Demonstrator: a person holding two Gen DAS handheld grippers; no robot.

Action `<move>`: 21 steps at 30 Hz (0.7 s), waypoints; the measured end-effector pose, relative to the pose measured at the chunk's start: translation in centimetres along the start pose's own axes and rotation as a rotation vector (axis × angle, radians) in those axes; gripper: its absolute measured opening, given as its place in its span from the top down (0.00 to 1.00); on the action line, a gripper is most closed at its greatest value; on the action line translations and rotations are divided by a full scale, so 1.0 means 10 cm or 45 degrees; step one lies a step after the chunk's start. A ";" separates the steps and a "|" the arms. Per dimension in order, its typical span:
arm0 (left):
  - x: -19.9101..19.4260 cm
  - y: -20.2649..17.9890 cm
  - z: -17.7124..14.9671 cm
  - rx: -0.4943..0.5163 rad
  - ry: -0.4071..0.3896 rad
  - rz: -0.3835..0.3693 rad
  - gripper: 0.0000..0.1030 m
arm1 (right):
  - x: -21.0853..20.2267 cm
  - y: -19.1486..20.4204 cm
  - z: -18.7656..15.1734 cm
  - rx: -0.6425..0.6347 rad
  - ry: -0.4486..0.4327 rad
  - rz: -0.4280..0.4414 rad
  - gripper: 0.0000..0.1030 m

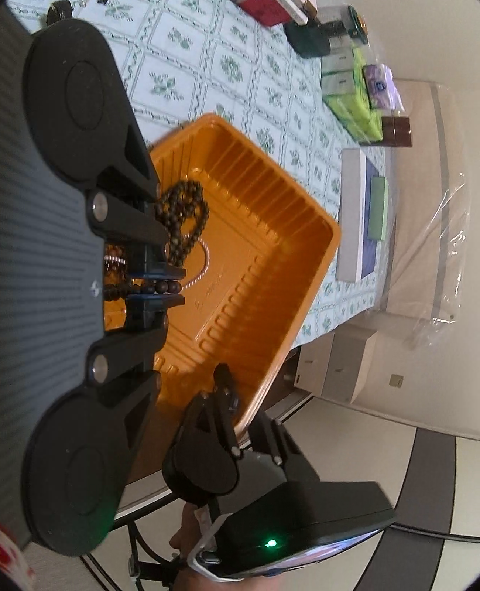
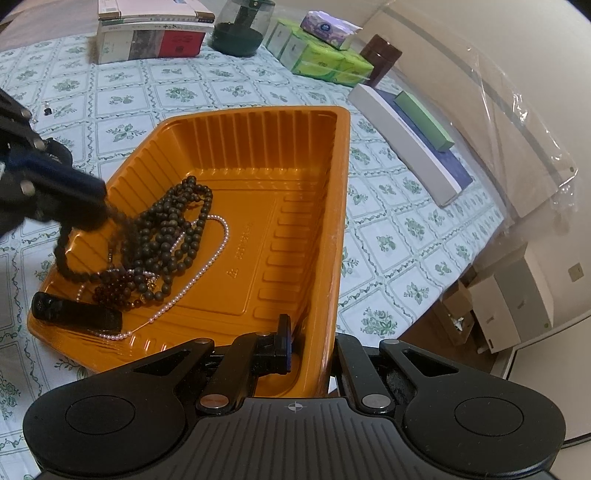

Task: Organize jewelry
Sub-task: 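Carry the dark bead bracelet into the tray and open the left tool, then grasp the black leather bracelet with silver clasp using the left tool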

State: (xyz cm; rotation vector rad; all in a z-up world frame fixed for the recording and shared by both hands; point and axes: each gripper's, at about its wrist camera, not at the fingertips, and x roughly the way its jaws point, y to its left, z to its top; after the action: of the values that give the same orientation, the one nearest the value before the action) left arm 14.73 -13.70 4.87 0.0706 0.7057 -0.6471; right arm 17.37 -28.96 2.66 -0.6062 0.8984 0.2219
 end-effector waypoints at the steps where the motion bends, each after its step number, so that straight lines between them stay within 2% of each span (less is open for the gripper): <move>1: 0.02 -0.01 0.00 0.003 0.004 -0.003 0.94 | 0.00 0.00 0.00 0.002 0.000 0.002 0.95; 4: 0.09 -0.07 0.02 0.028 0.033 -0.004 0.92 | 0.00 -0.01 -0.01 0.004 -0.002 0.005 0.95; 5: 0.10 -0.07 0.02 0.037 0.032 0.004 0.85 | 0.00 -0.01 -0.01 0.005 -0.003 0.007 0.95; 6: 0.09 -0.06 0.02 0.040 0.027 0.014 0.83 | 0.00 -0.01 -0.01 0.006 -0.003 0.008 0.95; 8: 0.04 0.01 0.02 0.024 0.015 0.030 0.83 | -0.01 -0.01 -0.01 0.006 -0.006 0.009 0.95; 14: -0.19 0.39 -0.03 -0.053 -0.014 0.145 0.82 | 0.00 -0.02 -0.03 0.012 -0.008 0.013 0.95; 21: -0.51 0.83 -0.25 -0.149 -0.031 0.321 0.77 | 0.01 -0.03 -0.03 0.015 -0.007 0.016 0.95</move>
State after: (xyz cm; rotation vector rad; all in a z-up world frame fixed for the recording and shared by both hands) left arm 15.16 -3.65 4.87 0.0428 0.6963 -0.3646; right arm 17.37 -29.35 2.58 -0.5891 0.8981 0.2291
